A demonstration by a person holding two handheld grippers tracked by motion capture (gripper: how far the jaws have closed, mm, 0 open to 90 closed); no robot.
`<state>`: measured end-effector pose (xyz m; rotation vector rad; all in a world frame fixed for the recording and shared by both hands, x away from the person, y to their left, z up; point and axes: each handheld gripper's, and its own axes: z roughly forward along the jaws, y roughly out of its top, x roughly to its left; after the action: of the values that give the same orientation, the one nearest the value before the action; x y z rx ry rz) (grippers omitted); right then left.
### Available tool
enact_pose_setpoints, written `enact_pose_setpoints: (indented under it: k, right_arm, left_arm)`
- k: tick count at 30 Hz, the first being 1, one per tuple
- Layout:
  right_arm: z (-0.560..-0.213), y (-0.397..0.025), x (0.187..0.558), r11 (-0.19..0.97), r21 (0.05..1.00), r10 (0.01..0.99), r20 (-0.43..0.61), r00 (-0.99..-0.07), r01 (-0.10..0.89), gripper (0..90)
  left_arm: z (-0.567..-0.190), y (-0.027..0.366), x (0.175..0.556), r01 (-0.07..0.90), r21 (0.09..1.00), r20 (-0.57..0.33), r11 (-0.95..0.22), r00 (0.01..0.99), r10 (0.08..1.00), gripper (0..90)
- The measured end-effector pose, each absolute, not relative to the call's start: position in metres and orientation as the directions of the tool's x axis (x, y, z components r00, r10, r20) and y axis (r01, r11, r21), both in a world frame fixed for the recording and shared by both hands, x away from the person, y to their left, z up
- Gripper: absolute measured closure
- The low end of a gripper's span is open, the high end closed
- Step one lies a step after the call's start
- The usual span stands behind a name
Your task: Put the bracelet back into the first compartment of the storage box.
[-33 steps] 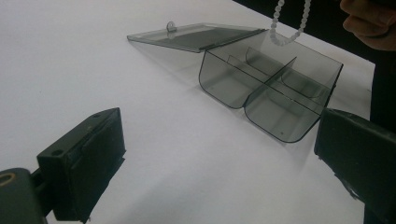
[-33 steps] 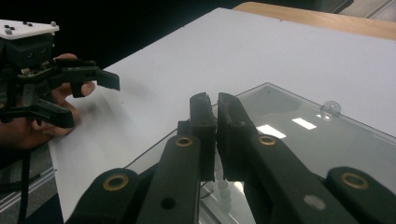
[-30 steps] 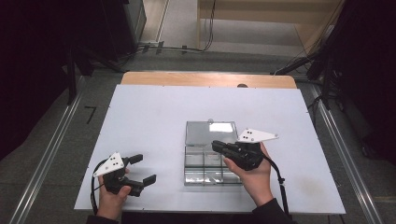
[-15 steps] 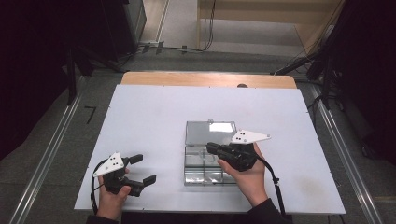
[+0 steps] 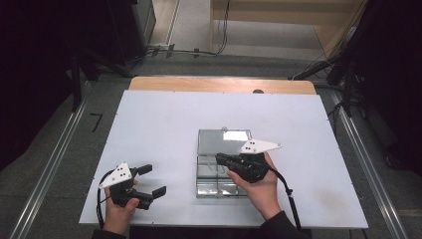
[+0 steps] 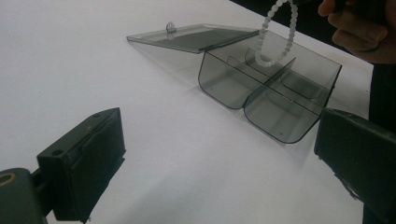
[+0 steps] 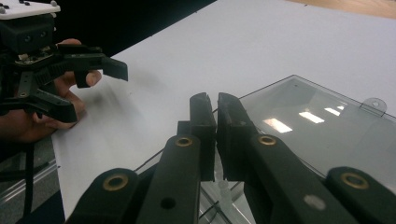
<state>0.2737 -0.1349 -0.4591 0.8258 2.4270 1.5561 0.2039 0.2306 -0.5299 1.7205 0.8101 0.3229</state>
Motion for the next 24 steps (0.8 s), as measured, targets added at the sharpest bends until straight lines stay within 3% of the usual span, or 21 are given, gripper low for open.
enact_pose_setpoints:
  k: [24]
  right_arm:
    - [-0.467,-0.118,0.274,0.329,0.871,0.495,0.169,-0.852,0.364,83.4]
  left_arm:
    - [-0.53,0.231,0.204,0.348,0.931,-0.192,-0.112,0.726,0.661,1.7]
